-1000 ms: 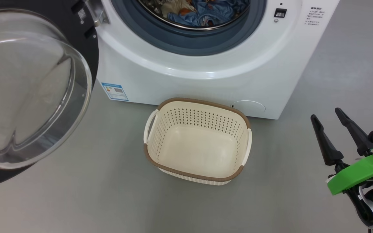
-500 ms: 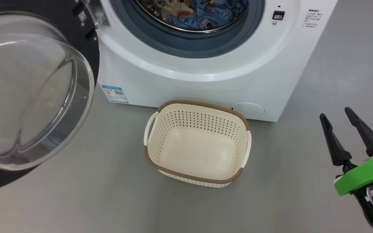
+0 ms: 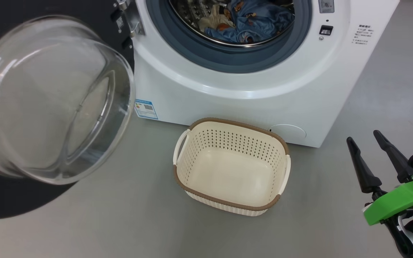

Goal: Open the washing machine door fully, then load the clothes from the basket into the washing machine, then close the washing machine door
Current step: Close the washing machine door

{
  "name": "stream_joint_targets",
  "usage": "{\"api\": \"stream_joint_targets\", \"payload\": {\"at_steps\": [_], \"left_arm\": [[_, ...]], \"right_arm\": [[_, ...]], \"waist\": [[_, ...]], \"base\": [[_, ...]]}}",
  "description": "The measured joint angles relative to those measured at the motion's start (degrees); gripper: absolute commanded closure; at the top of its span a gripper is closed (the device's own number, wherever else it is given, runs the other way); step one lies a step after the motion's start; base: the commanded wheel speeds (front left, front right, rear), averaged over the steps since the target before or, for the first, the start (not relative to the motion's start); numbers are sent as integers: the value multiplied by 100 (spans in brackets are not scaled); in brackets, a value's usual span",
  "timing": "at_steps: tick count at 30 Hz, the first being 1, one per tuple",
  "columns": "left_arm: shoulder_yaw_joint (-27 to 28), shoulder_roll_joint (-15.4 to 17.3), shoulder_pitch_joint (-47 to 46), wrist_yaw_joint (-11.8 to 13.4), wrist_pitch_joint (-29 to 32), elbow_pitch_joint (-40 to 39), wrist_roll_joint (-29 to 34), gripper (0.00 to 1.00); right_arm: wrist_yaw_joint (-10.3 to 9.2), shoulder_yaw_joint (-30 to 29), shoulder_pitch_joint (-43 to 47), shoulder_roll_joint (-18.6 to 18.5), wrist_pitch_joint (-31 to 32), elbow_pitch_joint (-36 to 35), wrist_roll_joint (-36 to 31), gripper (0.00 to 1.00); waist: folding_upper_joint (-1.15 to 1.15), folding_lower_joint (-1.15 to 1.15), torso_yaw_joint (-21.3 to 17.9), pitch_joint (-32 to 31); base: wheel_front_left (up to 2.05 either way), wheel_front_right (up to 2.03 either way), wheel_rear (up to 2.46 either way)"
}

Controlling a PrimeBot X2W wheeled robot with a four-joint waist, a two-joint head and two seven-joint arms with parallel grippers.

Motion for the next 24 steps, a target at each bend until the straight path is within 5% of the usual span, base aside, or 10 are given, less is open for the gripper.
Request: {"api": "stream_joint_targets", "payload": {"at_steps": [19,24], "left_arm": [[-345,-621,1236,-7,1515,-2019,-553,100],[-490,-827,1678,201,1866,-2807,-637,100]], "right_arm": [[0,303,35,209,-323,414,227,0],[0,345,43,303,-458,561,313,0]], "waist": [[0,0,77,-446],[0,0,38,-574]], "base": [[0,0,0],[0,0,0]]}}
